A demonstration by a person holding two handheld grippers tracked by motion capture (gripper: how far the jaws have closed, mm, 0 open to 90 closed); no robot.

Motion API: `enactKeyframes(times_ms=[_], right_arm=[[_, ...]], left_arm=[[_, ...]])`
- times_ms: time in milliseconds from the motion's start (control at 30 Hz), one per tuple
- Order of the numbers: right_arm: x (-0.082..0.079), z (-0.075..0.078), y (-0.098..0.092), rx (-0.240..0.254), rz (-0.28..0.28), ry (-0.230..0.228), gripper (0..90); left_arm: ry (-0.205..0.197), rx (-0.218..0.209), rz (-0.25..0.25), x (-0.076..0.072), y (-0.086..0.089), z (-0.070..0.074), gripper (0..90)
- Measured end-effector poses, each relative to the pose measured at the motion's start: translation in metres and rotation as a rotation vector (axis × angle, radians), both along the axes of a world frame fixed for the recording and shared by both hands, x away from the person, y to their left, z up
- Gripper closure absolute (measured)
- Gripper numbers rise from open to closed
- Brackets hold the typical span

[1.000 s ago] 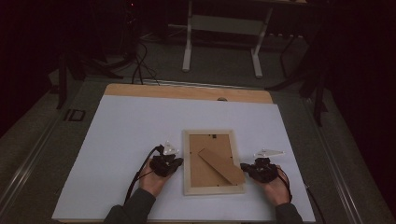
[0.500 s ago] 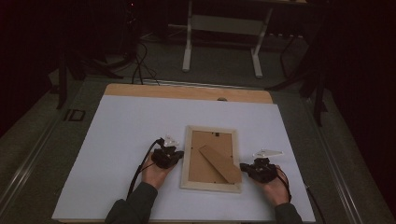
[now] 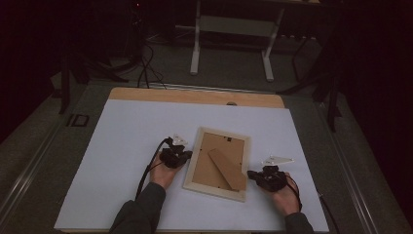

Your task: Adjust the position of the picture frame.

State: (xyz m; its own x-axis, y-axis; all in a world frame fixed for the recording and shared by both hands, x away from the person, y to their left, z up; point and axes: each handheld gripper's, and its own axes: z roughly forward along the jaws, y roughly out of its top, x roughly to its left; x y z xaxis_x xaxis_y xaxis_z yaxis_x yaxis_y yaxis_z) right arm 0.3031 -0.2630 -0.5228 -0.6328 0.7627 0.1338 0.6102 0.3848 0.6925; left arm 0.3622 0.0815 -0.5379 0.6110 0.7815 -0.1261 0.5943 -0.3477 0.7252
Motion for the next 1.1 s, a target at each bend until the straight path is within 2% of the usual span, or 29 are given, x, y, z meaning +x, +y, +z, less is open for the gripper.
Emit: enactKeyframes(times_ms=[133, 233, 433, 500, 567, 833, 867, 1100], right_arm=[[-0.001, 0.000, 0.004, 0.002, 0.015, 0.003, 90.0], [-0.003, 0.000, 0.009, 0.003, 0.039, -0.001, 90.0], [-0.007, -0.001, 0.021, -0.005, 0.083, -0.014, 90.0], [-0.009, -0.002, 0.025, -0.011, 0.104, -0.016, 90.0], [-0.010, -0.002, 0.028, -0.014, 0.113, -0.016, 90.0], [-0.012, -0.002, 0.035, -0.020, 0.138, -0.023, 90.0], [-0.012, -0.002, 0.036, -0.021, 0.144, -0.029, 90.0], [-0.012, -0.002, 0.047, -0.023, 0.171, -0.035, 90.0]], left_arm=[[-0.001, 0.007, 0.012, 0.008, 0.000, 0.001, 90.0], [-0.031, 0.027, 0.012, 0.011, 0.002, 0.000, 90.0], [-0.028, 0.031, 0.028, 0.014, 0.012, 0.001, 90.0], [-0.050, 0.045, 0.048, 0.011, 0.014, 0.004, 90.0], [-0.060, 0.037, 0.059, 0.007, 0.016, 0.007, 90.0], [-0.085, 0.016, 0.058, -0.013, 0.024, 0.018, 90.0], [-0.091, 0.009, 0.063, -0.021, 0.028, 0.020, 90.0], [-0.091, -0.007, 0.043, -0.046, 0.042, 0.016, 90.0]])
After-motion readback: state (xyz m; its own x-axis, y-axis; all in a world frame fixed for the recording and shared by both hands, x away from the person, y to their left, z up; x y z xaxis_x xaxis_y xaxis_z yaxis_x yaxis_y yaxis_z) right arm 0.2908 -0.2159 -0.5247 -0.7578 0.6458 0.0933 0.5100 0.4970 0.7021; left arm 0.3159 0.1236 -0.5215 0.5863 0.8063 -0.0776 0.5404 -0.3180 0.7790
